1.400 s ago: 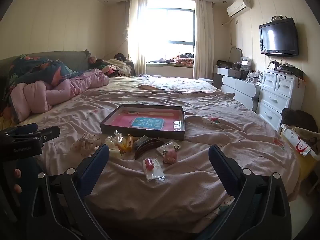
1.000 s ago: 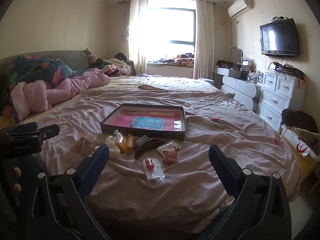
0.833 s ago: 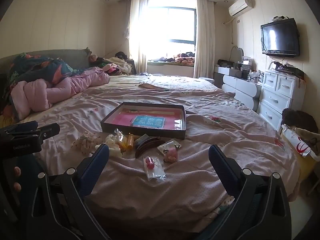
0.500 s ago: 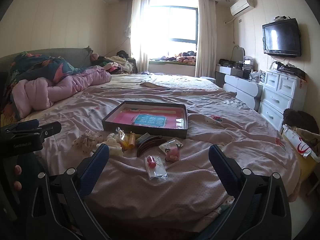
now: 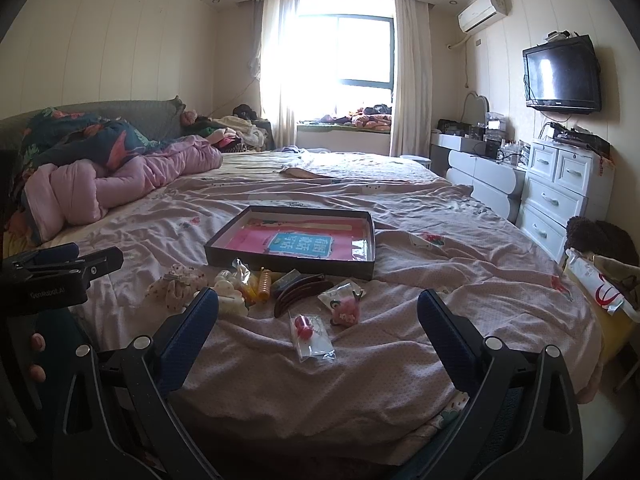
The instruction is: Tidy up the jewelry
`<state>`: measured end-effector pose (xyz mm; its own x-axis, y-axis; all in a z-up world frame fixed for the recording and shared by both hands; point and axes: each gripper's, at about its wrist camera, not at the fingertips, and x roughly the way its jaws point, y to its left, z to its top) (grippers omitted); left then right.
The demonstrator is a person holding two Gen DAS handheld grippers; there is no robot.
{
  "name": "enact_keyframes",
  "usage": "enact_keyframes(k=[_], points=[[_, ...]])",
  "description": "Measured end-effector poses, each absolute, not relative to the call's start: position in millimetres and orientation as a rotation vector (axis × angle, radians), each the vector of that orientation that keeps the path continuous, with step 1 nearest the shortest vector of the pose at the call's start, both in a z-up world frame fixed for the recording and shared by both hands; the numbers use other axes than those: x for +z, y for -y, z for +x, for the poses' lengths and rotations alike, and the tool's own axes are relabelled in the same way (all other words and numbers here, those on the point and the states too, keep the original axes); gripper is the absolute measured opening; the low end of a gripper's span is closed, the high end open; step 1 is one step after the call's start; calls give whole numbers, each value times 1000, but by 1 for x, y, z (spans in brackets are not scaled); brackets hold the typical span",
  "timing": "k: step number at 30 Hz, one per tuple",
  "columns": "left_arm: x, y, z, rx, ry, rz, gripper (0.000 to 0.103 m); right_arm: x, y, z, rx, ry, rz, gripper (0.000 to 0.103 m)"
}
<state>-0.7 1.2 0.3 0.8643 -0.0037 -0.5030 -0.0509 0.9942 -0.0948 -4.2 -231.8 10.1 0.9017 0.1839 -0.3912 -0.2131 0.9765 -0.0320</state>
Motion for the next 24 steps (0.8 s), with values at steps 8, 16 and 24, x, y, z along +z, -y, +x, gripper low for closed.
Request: enact_keyframes(k=[8,16,24], points=[[0,-1,-1,25,-527,-105,92,10,233,-4,207,-397,-75,97],[0,-1,-1,25,-525,-106,92,11,233,-5,207,-393,-73,97],[0,-1,-1,24,-526,-107,92,12,233,-4,207,-390,-74,97]])
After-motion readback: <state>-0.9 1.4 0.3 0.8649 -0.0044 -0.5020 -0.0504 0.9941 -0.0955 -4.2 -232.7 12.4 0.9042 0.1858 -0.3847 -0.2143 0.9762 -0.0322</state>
